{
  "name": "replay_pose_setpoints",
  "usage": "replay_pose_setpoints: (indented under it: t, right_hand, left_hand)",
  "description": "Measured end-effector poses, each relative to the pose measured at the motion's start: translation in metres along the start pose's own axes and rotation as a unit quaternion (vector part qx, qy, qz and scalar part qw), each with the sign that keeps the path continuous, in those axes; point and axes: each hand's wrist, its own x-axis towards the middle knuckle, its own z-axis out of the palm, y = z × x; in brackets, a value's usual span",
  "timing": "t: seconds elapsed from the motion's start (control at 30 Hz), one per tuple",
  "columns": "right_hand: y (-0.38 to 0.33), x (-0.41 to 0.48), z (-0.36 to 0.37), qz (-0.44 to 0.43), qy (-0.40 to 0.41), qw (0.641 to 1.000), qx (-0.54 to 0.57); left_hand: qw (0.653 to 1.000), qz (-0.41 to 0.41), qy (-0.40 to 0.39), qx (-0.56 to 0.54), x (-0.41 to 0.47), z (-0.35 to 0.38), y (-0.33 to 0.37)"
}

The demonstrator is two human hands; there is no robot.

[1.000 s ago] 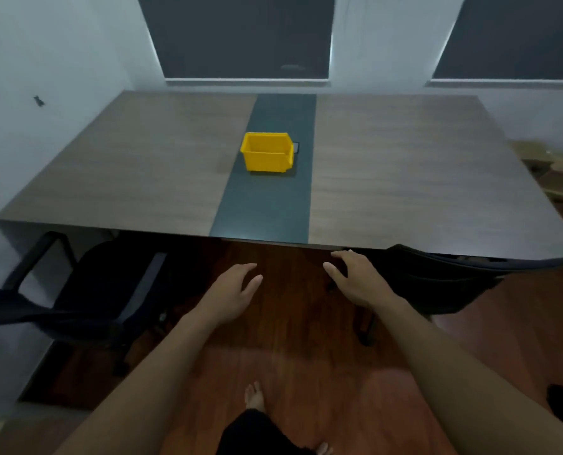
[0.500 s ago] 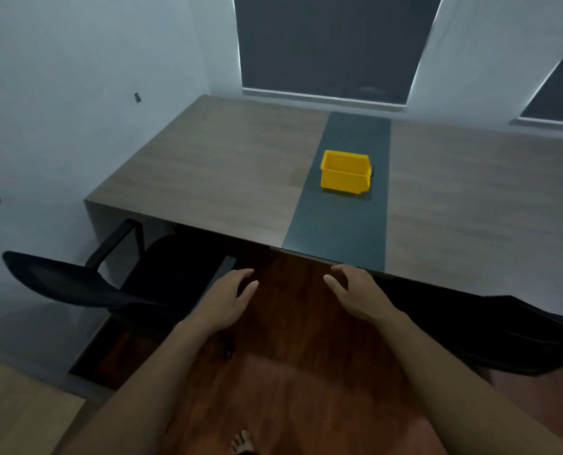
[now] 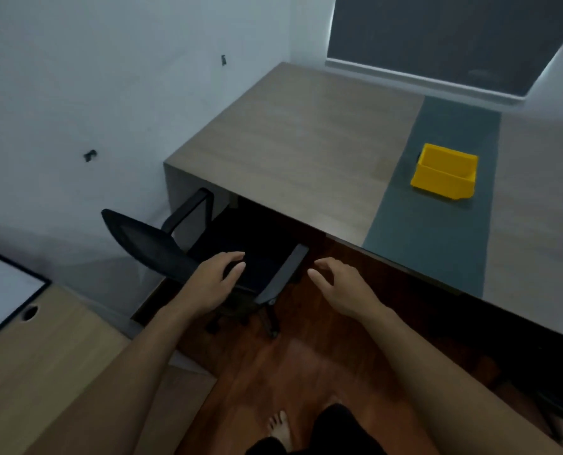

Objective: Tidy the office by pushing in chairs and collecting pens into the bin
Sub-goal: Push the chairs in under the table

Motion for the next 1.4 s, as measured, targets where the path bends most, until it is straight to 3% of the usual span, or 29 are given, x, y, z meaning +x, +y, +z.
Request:
replay_pose_setpoints:
  t: [0.4,0.6,0.83,1.1,1.4]
  right_hand:
    - [-0.136,0.113,0.108,-0.118,-0.140,0.983,0.003]
    - [-0.185,0.133,0.158,-0.154,-0.197,0.966,-0.069]
    - [-0.205,0.149,0.206,-0.106,-0.221,0.964,-0.103]
    - [-0.210,0.179,0.225,-0.026,-0.332,0.936,-0.113]
    - [-0.207,0.185,0.223,0.021,-0.295,0.953,-0.070]
  left_hand:
    - [0.986,-0.134,0.072,0.061,0.006,-0.081,-0.117]
    - [0.979,-0.161,0.090,0.087,0.011,-0.104,-0.150]
    - [0.975,-0.170,0.030,0.141,0.037,-0.110,-0.197]
    - [0.964,-0.106,-0.023,0.244,0.086,-0.111,-0.271]
    - [0.956,0.073,0.098,0.267,0.120,-0.111,-0.307]
